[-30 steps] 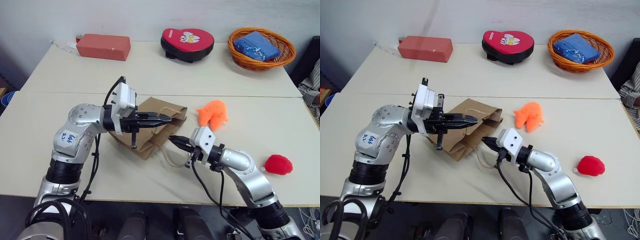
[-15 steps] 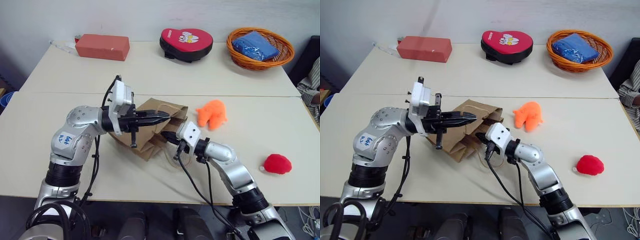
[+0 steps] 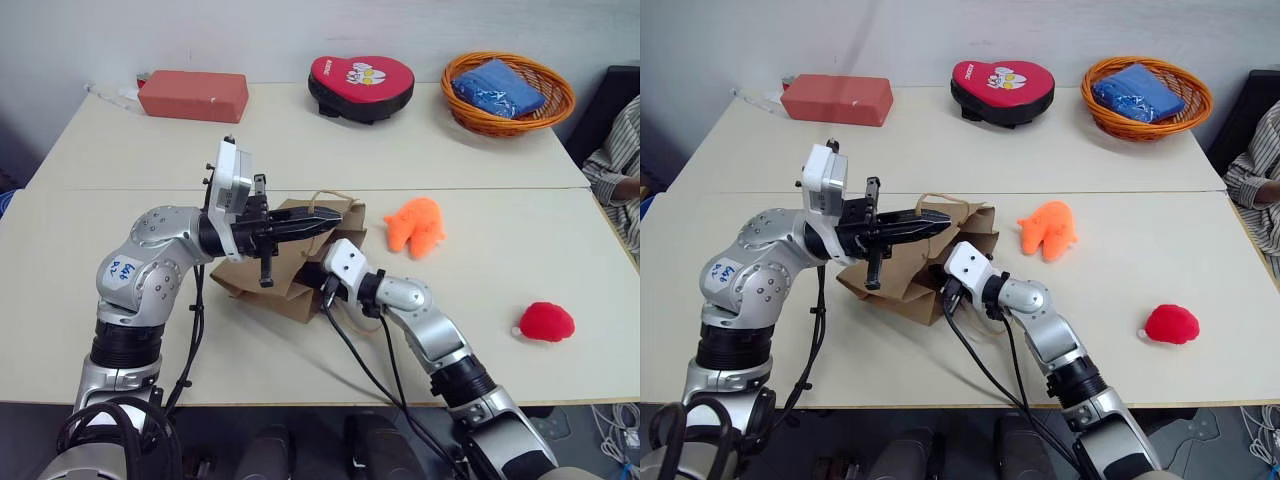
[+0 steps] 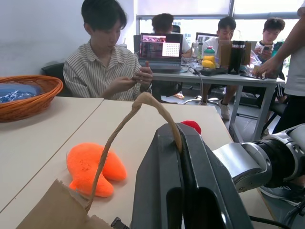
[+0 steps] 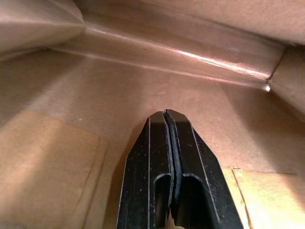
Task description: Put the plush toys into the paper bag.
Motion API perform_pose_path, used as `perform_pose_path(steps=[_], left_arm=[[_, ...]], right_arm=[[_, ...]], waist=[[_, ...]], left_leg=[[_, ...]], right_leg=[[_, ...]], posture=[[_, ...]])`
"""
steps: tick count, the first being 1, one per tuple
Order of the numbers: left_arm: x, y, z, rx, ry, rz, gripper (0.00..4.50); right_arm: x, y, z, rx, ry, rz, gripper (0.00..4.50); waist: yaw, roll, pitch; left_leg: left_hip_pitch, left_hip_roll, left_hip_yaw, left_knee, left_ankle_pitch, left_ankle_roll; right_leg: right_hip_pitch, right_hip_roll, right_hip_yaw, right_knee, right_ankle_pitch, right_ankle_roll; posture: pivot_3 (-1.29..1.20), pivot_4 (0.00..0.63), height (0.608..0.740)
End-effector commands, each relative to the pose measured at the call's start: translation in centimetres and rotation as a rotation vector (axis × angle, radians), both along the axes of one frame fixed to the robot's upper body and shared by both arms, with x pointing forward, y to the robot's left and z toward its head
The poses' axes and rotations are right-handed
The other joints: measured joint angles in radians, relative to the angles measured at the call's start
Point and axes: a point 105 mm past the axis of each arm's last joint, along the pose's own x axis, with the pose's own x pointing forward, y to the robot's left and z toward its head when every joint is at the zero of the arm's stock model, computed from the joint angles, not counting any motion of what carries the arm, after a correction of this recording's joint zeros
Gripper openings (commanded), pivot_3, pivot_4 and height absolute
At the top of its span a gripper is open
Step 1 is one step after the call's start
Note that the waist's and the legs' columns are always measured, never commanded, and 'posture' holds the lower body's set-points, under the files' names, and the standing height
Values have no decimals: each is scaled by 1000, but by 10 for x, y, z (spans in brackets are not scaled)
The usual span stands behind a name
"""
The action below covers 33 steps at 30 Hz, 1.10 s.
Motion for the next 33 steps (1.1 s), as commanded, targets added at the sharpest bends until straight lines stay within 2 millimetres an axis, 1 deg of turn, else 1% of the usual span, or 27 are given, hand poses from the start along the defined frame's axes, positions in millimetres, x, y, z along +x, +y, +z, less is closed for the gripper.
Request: perform_pose_path(steps=[1, 4, 8, 10, 13, 14, 15, 16, 18, 19, 20, 22, 25, 27, 29, 30, 31, 33], left_arm=[[-2, 12, 25, -65, -65, 24, 0], [-1, 23, 41, -129, -76, 61, 0], [0, 33, 48, -157, -70, 90, 0], [-1, 36, 43, -131, -59, 103, 0], [-3, 34, 35, -105, -40, 98, 0], [-3, 32, 33, -104, -39, 97, 0], [-3, 31, 31, -101, -37, 95, 0], [-3, 29, 28, -95, -37, 94, 0], [-2, 26, 25, -90, -36, 94, 0], [-2, 25, 23, -85, -36, 93, 0], [-2, 24, 22, -81, -36, 93, 0], [-2, 23, 20, -79, -36, 91, 0], [-2, 21, 17, -71, -38, 85, 0], [-3, 21, 16, -68, -39, 79, 0], [-3, 20, 16, -67, -40, 76, 0], [-3, 19, 16, -67, -41, 73, 0], [-3, 19, 16, -67, -41, 72, 0], [-2, 17, 16, -68, -44, 66, 0]], right_arm=[[1, -3, -3, -4, -14, -3, 26], [0, -9, -12, -18, 6, -9, 26], [-2, -11, -17, -26, 23, -9, 26], [-3, -12, -19, -26, 34, -6, 26], [-4, -12, -17, -17, 37, -6, 26], [-5, -12, -14, 2, 33, -3, 26], [-4, -11, -6, 49, 19, -6, 26], [-7, -9, 2, 105, 40, 8, 26], [-12, -10, 15, 164, 42, 40, 386], [-18, -12, 18, 161, 47, 77, 595], [-23, -14, 21, 153, 42, 109, 961], [-31, -27, 31, 168, 29, 138, 1639], [-38, -58, 44, 198, -11, 122, 2681], [-39, -83, 52, 241, -22, 67, 3425], [-41, -100, 56, 276, -14, 35, 4113], [-44, -117, 54, 273, -9, 5, 4453], [-46, -127, 53, 268, -6, -14, 4483], [-50, -169, 42, 244, 7, -141, 4483]], waist=[[0, 0, 0], [0, 0, 0], [0, 0, 0], [1, 0, 0], [0, 0, 0], [1, 0, 0], [2, 0, 0], [3, 0, 0], [3, 0, 0], [2, 0, 0], [2, 0, 0], [3, 0, 0], [6, 0, 0], [7, 0, 0], [7, 0, 0], [7, 0, 0], [7, 0, 0], [11, 0, 0]], left_leg=[[0, 0, 0, 0, 0, 0], [0, 0, 0, 0, 0, 0], [0, 0, 0, 0, 0, 0], [0, 0, 0, 0, 0, 0], [0, 0, 0, 0, 0, 0], [0, 0, 0, 0, 0, 0], [0, 0, 0, 0, 0, 0], [0, 0, 0, 0, 0, 0], [0, 0, -1, 0, 0, 0], [0, 0, 0, 0, 0, 0], [0, 0, 0, 0, 0, 0], [0, 0, -1, 0, 0, 0], [0, 0, -1, 0, 0, 0], [0, 0, -1, 0, 0, 0], [0, 0, -1, 0, 0, 0], [0, 0, -1, 0, 0, 0], [0, 0, -1, 0, 0, 0], [0, 0, -1, -1, 0, 0]], right_leg=[[0, 0, 0, 0, 0, 0], [0, 0, 0, 0, 0, 0], [0, 0, 0, 0, 0, 0], [0, 0, 0, 0, 0, 0], [1, 0, 0, 0, 0, 0], [1, 0, 0, 0, 0, 0], [1, 0, 0, 0, 0, 0], [1, 0, 0, 0, 0, 0], [1, 0, 0, 0, 0, 0], [1, 0, 0, 0, 0, 0], [1, 0, 0, 0, 0, 0], [1, 0, 0, 0, 0, 0], [1, 0, 0, -1, 0, 0], [1, 0, 0, -1, 0, 0], [1, -1, 0, -1, 0, 0], [1, 0, 0, -1, 0, 0], [1, 0, 0, -1, 0, 0], [1, 0, 0, -1, 0, 0]], posture=[[0, 150, 740], [0, 150, 740], [0, 150, 740], [0, 150, 740], [0, 150, 740], [0, 150, 740], [0, 150, 740], [0, 150, 740], [0, 150, 740], [0, 150, 740], [0, 150, 740], [0, 150, 740], [0, 150, 740], [0, 150, 740], [0, 150, 740], [0, 150, 740], [0, 150, 740], [0, 150, 740]])
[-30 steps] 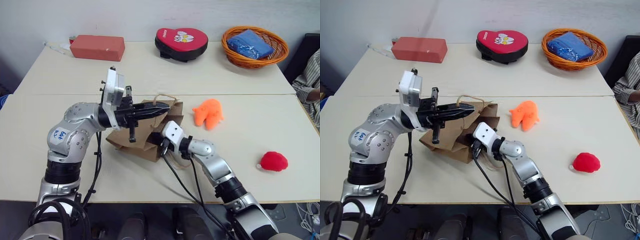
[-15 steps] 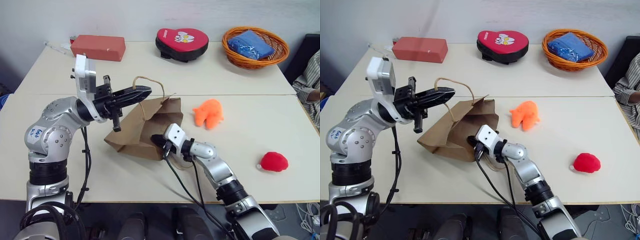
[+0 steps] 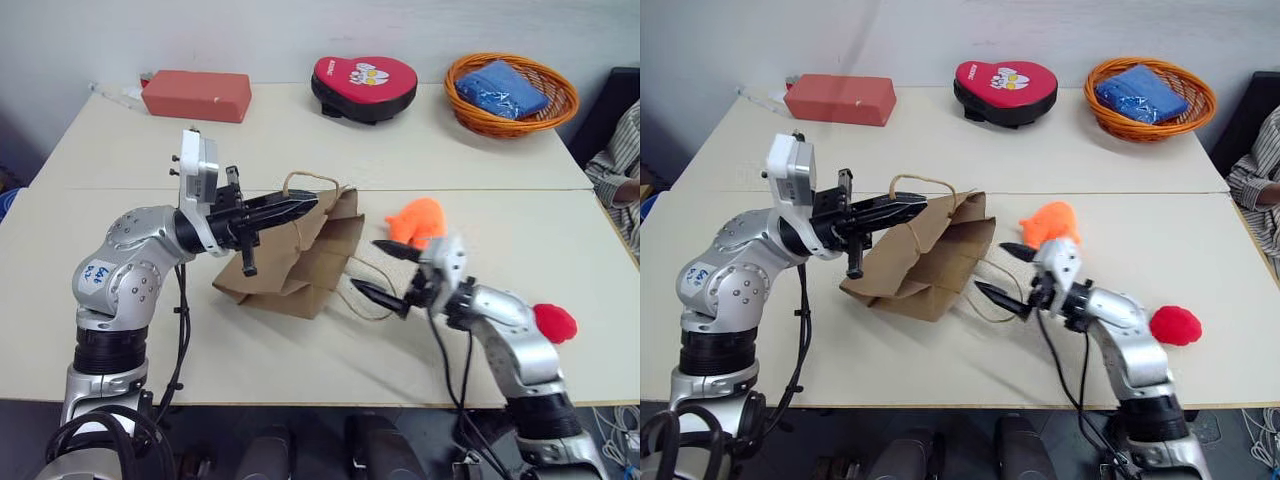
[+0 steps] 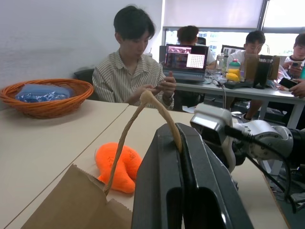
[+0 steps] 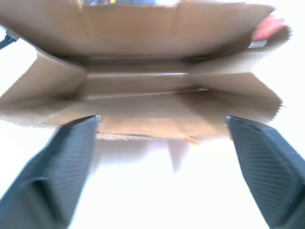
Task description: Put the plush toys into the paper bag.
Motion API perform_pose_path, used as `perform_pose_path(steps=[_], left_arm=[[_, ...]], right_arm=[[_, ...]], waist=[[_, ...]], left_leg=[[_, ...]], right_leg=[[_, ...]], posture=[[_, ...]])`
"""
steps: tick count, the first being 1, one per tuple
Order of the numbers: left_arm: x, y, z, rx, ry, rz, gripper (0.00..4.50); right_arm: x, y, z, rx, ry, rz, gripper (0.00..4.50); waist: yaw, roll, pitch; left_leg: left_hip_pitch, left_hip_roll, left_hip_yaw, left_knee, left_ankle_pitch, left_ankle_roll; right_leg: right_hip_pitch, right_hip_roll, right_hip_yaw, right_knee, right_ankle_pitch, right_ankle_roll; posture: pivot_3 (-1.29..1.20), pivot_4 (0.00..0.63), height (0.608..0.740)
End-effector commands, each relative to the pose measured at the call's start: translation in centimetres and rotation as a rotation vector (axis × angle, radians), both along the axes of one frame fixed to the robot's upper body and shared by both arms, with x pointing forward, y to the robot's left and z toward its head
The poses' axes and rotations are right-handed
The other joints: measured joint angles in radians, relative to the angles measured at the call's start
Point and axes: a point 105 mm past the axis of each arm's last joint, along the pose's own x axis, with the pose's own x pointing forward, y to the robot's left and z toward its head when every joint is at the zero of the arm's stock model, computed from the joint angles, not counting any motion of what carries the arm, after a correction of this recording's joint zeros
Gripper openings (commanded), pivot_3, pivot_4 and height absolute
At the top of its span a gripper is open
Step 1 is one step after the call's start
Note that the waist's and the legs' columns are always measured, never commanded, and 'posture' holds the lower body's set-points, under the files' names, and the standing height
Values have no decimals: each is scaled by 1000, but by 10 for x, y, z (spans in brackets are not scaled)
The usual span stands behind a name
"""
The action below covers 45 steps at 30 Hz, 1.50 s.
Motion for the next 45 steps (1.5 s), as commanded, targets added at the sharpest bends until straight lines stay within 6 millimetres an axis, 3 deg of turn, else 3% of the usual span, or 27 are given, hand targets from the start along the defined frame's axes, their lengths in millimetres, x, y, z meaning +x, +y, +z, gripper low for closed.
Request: perform_pose_path(steps=[1, 5, 10, 17, 21, 25, 28, 30, 35, 40, 45], left_arm=[[-7, -3, 9, -1, -66, -18, 0], [-6, -3, 9, 6, -72, -19, 0], [-6, -5, 7, 9, -68, -24, 0], [-4, -7, 3, 25, -62, -28, 0], [-4, -8, 0, 35, -63, -29, 0], [-5, -8, 0, 44, -69, -21, 0], [-5, -7, 1, 45, -74, -12, 0], [-5, -7, 1, 44, -75, -7, 0], [-5, -7, 1, 44, -76, -4, 0], [-3, -9, 4, 39, -80, -15, 0], [-2, -12, 4, 40, -77, -35, 0]], right_arm=[[-11, -56, -1, -1, -5, -153, 4483], [-27, -99, -17, -22, -9, -327, 4483], [-29, -109, -23, -64, -41, -405, 4483], [35, -89, -1, -41, 67, -423, 4483], [74, -88, 8, -61, 157, -481, 4483], [98, -84, 4, -119, 250, -480, 4483], [106, -81, 4, -123, 274, -476, 3904], [107, -79, 6, -120, 267, -466, 3241], [102, -80, 19, -97, 221, -440, 1600], [52, -54, 58, -23, 174, -114, 294], [10, -13, 58, -70, 242, 95, 184]], waist=[[9, 0, 0], [21, 0, 0], [17, 0, 0], [17, 0, 0], [20, 1, 0], [21, 1, 0], [19, 1, 0], [18, 1, 0], [17, 1, 0], [22, 1, 0], [19, 1, 0]], left_leg=[[0, 0, 0, 0, 0, 0], [0, 0, 1, 1, 0, 1], [2, 0, 3, 0, 0, 1], [3, 0, 3, 1, 1, 0], [2, 0, 2, 0, 1, 0], [-1, 0, 1, 0, 1, 1], [-3, 0, 1, 0, 1, 1], [-7, 0, 1, 2, 1, 1], [-7, 0, 0, 3, 1, 1], [-9, 0, -1, 3, 1, 1], [-8, 0, -2, 4, 1, 1]], right_leg=[[0, 0, 0, 0, 0, 0], [0, 0, 1, 0, 0, 0], [1, 0, 3, 2, 0, 0], [1, 1, 3, 3, 0, 0], [0, 1, 2, 1, 0, 0], [-1, -1, 1, 0, 0, 0], [-2, -1, 0, 0, 0, 0], [-4, -1, 0, 1, 0, 0], [-4, -1, 0, 1, 0, 1], [-5, -1, -2, 1, 0, 1], [-4, 0, -2, 0, 1, 1]], posture=[[0, 150, 740], [0, 150, 740], [0, 150, 740], [0, 150, 740], [0, 150, 740], [0, 150, 740], [0, 150, 740], [0, 150, 740], [0, 150, 740], [0, 150, 740], [0, 150, 740]])
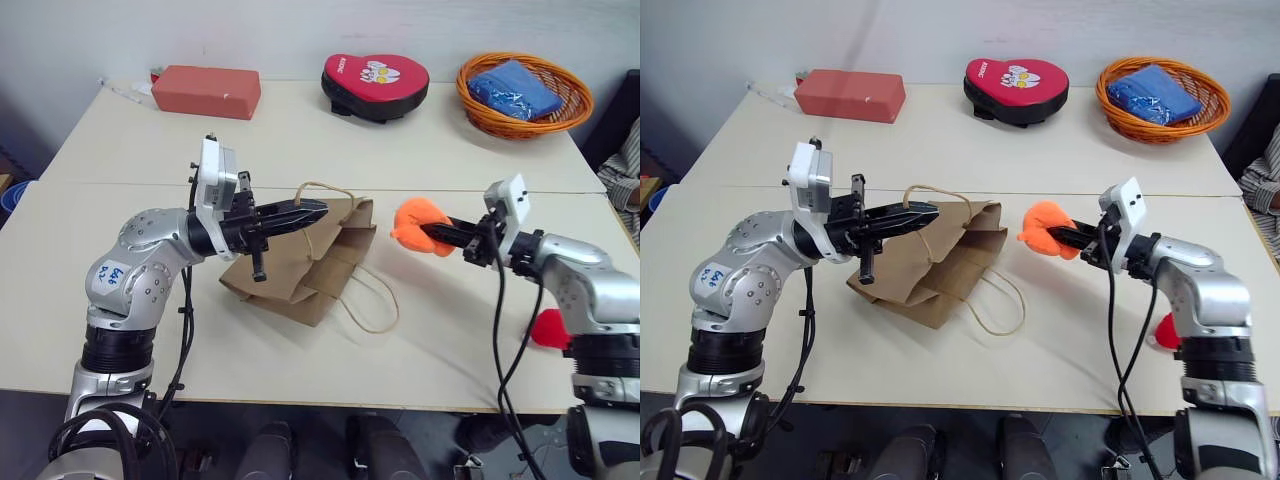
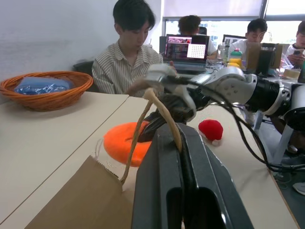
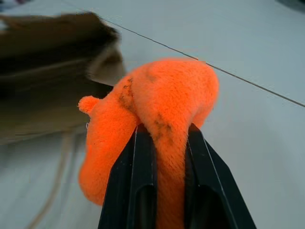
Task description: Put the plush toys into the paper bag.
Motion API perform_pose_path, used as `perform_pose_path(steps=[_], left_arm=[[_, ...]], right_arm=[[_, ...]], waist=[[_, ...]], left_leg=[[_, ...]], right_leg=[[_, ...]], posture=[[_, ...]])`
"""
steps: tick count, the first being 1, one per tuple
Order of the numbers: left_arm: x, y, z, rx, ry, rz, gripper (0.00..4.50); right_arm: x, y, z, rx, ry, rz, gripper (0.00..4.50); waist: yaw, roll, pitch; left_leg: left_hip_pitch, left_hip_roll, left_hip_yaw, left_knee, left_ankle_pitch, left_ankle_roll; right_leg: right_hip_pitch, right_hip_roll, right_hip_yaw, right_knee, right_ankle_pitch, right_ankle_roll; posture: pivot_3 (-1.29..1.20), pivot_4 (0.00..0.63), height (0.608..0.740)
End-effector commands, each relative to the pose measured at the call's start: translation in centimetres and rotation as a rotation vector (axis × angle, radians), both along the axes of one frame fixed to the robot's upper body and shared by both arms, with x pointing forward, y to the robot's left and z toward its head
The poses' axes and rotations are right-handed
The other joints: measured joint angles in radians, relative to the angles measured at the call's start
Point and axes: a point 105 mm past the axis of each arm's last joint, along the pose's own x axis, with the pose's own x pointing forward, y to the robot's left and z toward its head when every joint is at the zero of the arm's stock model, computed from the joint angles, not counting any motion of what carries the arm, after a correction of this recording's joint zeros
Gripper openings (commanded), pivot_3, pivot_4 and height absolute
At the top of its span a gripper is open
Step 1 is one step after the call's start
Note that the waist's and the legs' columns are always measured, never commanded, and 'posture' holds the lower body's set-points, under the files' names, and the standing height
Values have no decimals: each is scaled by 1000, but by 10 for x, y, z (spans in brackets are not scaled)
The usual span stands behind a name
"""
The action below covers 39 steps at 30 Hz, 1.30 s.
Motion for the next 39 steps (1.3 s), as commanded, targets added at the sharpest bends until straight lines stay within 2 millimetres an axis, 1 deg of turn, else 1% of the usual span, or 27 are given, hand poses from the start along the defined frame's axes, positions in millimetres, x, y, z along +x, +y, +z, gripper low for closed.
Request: perform_pose_path(steps=[1, 4, 6, 9, 10, 11, 13, 14, 16, 18, 20, 25, 28, 30, 32, 34, 35, 36, 39], left_arm=[[-2, -4, 11, -8, -52, -24, 0], [-1, -8, 13, -23, -46, -34, 0], [-1, -10, 14, -30, -41, -41, 0], [-2, -13, 15, -38, -36, -55, 0], [-2, -13, 15, -39, -34, -60, 0], [-2, -14, 15, -40, -32, -64, 0], [-2, -14, 15, -40, -30, -67, 0], [-3, -15, 14, -39, -28, -71, 0], [-3, -15, 14, -40, -26, -76, 0], [-3, -15, 14, -41, -25, -78, 0], [-3, -16, 14, -43, -25, -81, 0], [-1, -20, 15, -55, -29, -93, 0], [-1, -20, 15, -59, -29, -96, 0], [-1, -20, 15, -61, -30, -96, 0], [0, -20, 15, -63, -31, -95, 0], [-1, -19, 15, -67, -33, -92, 0], [-1, -19, 15, -69, -33, -90, 0], [-1, -18, 15, -70, -33, -88, 0], [-2, -17, 13, -71, -31, -84, 0]], right_arm=[[-23, 33, 4, -7, -4, 135, 184], [-27, 63, -6, -8, -6, 184, 183], [-26, 79, -11, 5, 4, 195, 183], [-18, 93, -27, -78, -17, 184, 183], [-13, 96, -32, -115, -33, 164, 183], [-5, 100, -31, -129, -62, 135, 183], [4, 103, -30, -137, -95, 102, 183], [7, 110, -23, -101, -97, 104, 183], [6, 125, -16, -75, -108, 154, 183], [7, 136, -15, -85, -112, 188, 183], [11, 143, -18, -92, -98, 201, 183], [25, 159, -34, -128, -80, 219, 183], [28, 171, -39, -118, -75, 232, 183], [29, 173, -46, -125, -74, 244, 183], [29, 174, -46, -94, -83, 247, 183], [29, 170, -41, -61, -86, 238, 895], [29, 167, -37, -54, -96, 238, 1142], [27, 163, -34, -46, -98, 250, 1495], [21, 142, -20, -13, -125, 279, 2539]], waist=[[-2, 0, 0], [-2, 0, 0], [-1, 0, 0], [0, 0, 0], [1, 0, 0], [0, 0, 0], [-1, 0, 0], [-2, 0, 0], [-3, 0, 0], [-6, 0, 0], [-9, 0, 0], [-16, 0, 0], [-26, 0, 0], [-29, 0, 0], [-30, 0, 0], [-31, 0, 0], [-31, 0, 0], [-31, 0, 0], [-25, 0, 0]], left_leg=[[0, 0, 0, 0, 0, 0], [1, 0, 0, 0, 0, 0], [1, 0, 0, 0, 0, 0], [0, 0, 0, 1, 0, 0], [0, -1, 0, 1, 0, 0], [0, -1, 0, 2, 0, 0], [0, -1, 0, 3, 0, 0], [0, -1, 0, 3, 0, 0], [0, -1, 0, 3, 0, 0], [0, -1, 0, 3, 0, 0], [0, -1, 0, 3, 0, 0], [0, -1, -1, 3, 0, 0], [0, -1, -1, 3, 0, 0], [0, -1, -1, 3, 0, 0], [0, -1, -1, 3, 0, 0], [-1, -1, -1, 3, 0, 0], [-1, -1, -1, 3, 0, 0], [-1, -1, -1, 3, 0, 0], [-1, -1, -1, 3, 0, 0]], right_leg=[[0, 0, 0, 0, 0, 0], [0, 0, 1, 1, 0, 0], [0, 0, 1, 1, 0, 0], [0, 0, 0, 1, 0, 0], [0, -1, 0, 1, 0, 0], [0, -1, 0, 1, 0, 0], [0, -1, 0, 1, 0, 0], [0, -1, 0, 1, 0, 0], [-1, 0, 0, 1, 0, 0], [-1, 0, 0, 1, 0, 0], [-1, 0, 0, 2, 0, 0], [-1, 0, 0, 2, 0, 0], [-1, -1, 0, 2, 0, 0], [-1, 0, -1, 2, 0, 0], [-1, 0, -1, 3, 0, 0], [-1, 0, -1, 3, 0, 0], [-1, 0, -1, 3, 0, 0], [-1, 0, -1, 3, 0, 0], [-1, 0, -1, 3, 0, 0]], posture=[[0, 150, 740], [0, 150, 740], [0, 150, 740], [0, 150, 740], [0, 150, 740], [0, 150, 740], [0, 150, 740], [0, 150, 740], [0, 150, 740], [0, 150, 740], [0, 150, 740], [0, 150, 740], [0, 150, 740], [0, 150, 740], [0, 150, 740], [0, 150, 740], [0, 150, 740], [0, 150, 740], [0, 150, 740]])
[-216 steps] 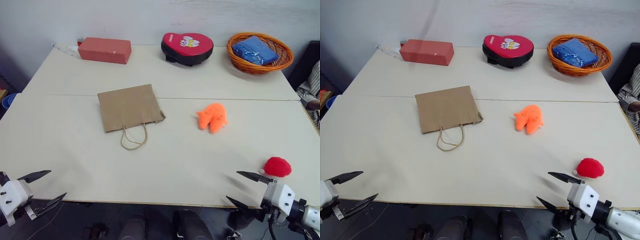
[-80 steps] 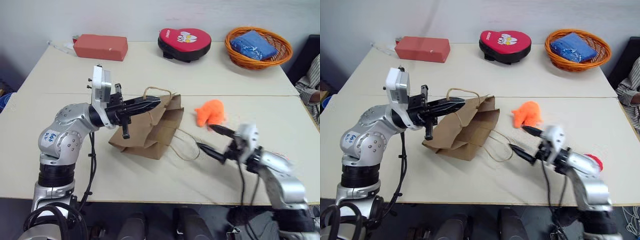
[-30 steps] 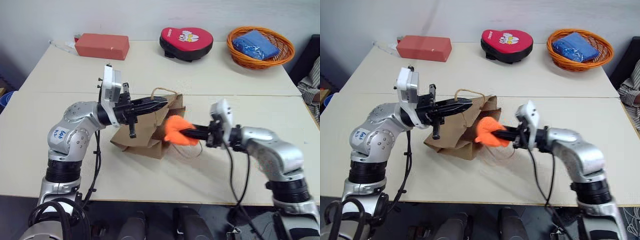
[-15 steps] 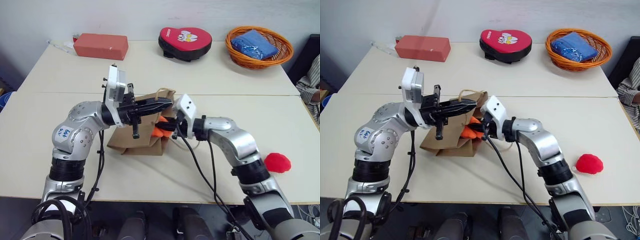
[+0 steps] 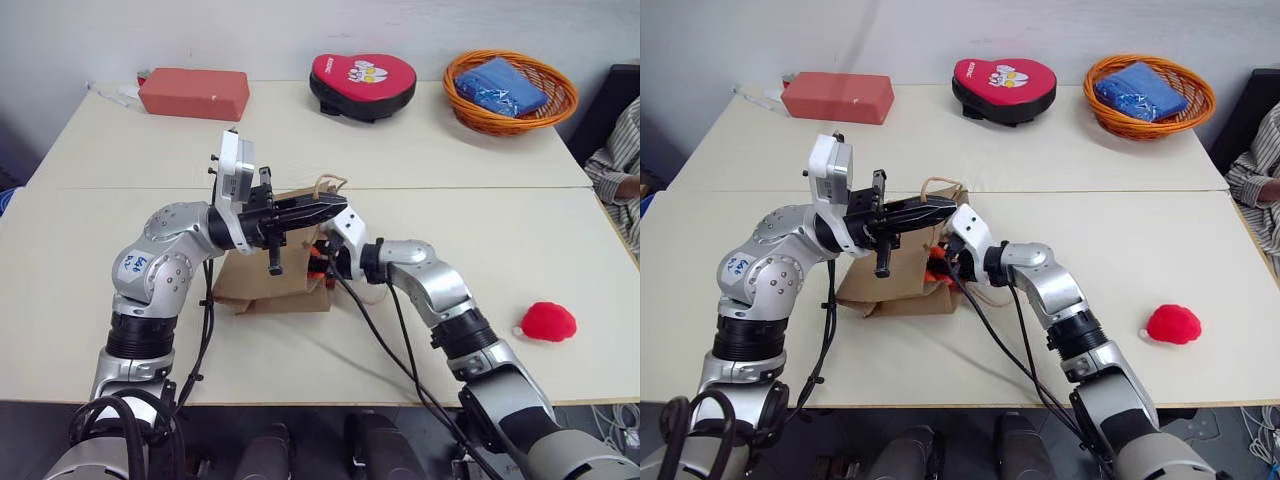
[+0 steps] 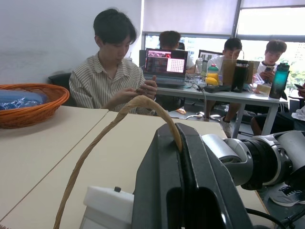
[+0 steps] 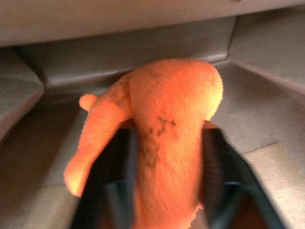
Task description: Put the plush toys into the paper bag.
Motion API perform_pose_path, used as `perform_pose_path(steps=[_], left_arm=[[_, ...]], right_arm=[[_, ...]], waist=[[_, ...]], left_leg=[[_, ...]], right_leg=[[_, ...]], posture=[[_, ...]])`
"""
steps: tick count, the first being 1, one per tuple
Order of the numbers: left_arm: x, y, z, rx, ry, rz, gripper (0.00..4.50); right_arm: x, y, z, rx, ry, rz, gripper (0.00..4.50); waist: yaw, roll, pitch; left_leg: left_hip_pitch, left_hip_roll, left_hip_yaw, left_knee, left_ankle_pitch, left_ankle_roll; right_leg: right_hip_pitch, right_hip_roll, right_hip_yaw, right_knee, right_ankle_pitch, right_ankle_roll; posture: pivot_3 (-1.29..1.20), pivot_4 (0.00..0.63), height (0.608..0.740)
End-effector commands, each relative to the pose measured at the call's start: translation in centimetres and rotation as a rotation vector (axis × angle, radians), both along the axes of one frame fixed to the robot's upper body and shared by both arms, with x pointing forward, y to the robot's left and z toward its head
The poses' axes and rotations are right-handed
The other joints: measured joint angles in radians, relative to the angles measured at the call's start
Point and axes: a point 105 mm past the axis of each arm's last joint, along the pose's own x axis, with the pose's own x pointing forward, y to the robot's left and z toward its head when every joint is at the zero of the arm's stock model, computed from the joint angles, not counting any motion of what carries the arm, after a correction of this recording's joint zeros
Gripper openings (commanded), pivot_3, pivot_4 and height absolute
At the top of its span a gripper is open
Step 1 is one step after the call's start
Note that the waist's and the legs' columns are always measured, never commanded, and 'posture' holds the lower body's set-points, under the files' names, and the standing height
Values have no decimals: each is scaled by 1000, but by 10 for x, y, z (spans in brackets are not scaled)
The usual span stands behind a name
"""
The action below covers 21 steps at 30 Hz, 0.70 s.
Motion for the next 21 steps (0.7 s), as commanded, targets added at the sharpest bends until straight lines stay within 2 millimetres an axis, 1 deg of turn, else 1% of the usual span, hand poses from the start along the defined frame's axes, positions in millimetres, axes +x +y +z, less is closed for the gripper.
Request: perform_pose_path(steps=[1, 3, 4, 5, 6, 7, 8, 10, 12, 15, 16, 17, 20, 21], left_arm=[[-7, 2, 8, -19, -58, -3, 0], [-8, 3, 7, -19, -57, -2, 0], [-8, 3, 6, -19, -55, -2, 0], [-9, 3, 5, -19, -55, -2, 0], [-9, 3, 4, -20, -52, -2, 0], [-9, 3, 3, -22, -50, -1, 0], [-10, 3, 2, -23, -48, -2, 0], [-10, 2, 0, -28, -45, -2, 0], [-10, 1, -1, -36, -45, -2, 0], [-10, 1, -1, -40, -47, -5, 0], [-9, 1, -2, -41, -47, -6, 0], [-9, 1, -2, -42, -46, -8, 0], [-9, -1, -3, -41, -43, -19, 0], [-9, -1, -4, -39, -41, -24, 0]], right_arm=[[-11, -31, 38, 98, -89, 49, 2902], [-17, -48, 48, 127, -110, 59, 3629], [-20, -62, 55, 155, -125, 54, 3974], [-23, -71, 60, 173, -134, 51, 4304], [-29, -88, 65, 184, -143, 44, 4487], [-34, -105, 69, 185, -154, 30, 4487], [-38, -115, 70, 181, -159, 23, 4487], [-44, -149, 68, 138, -182, -74, 4487], [-56, -178, 68, 114, -245, -149, 4487], [-71, -230, 67, 54, -332, -358, 4487], [-80, -250, 64, 40, -342, -442, 4487], [-88, -266, 62, 23, -361, -507, 4487], [-118, -308, 49, -87, -407, -684, 4487], [-130, -322, 41, -127, -390, -743, 4487]], waist=[[4, 0, 0], [6, 0, 0], [6, 0, 0], [6, 0, 0], [5, 0, 0], [6, 0, 0], [7, 0, 0], [9, 0, 0], [19, 0, 0], [31, 0, 0], [33, 0, 0], [36, 0, 0], [47, 0, 0], [51, 0, 0]], left_leg=[[0, 0, 0, 0, 0, 0], [-1, 0, -1, 1, 0, 0], [-1, 0, -1, 1, 0, 0], [-1, 0, -1, 1, 0, 0], [0, 0, -1, 1, 0, 0], [0, 0, -1, 0, 0, 0], [-1, 0, -1, 0, 0, 0], [0, 0, -1, 0, 0, 1], [0, 0, -1, 0, 0, 1], [0, 0, 0, 0, -1, 1], [0, 0, 0, 0, -1, 1], [0, 0, 0, 0, -1, 1], [1, 0, 1, 0, -1, 1], [2, 0, 2, 0, -1, 1]], right_leg=[[0, 0, 0, -1, 0, 0], [1, -1, 0, -1, 0, 0], [2, -1, -1, -2, 0, 0], [2, -1, -1, -2, 0, 0], [2, -1, -1, -2, 0, 0], [2, -1, -1, -2, 0, 0], [2, -1, -1, -2, 0, 0], [2, -1, 0, -2, 0, 0], [2, -1, 0, -3, 0, 0], [2, 0, 0, -3, 0, 0], [3, 0, 0, -2, 0, 0], [3, 0, 1, -2, 0, 0], [3, 0, 1, -2, 0, 1], [4, 0, 2, -2, 0, 1]], posture=[[0, 150, 740], [0, 150, 740], [0, 150, 740], [0, 150, 740], [0, 150, 740], [0, 150, 740], [0, 150, 740], [0, 150, 740], [0, 150, 740], [0, 150, 740], [0, 150, 740], [0, 150, 740], [0, 150, 740], [0, 150, 740]])
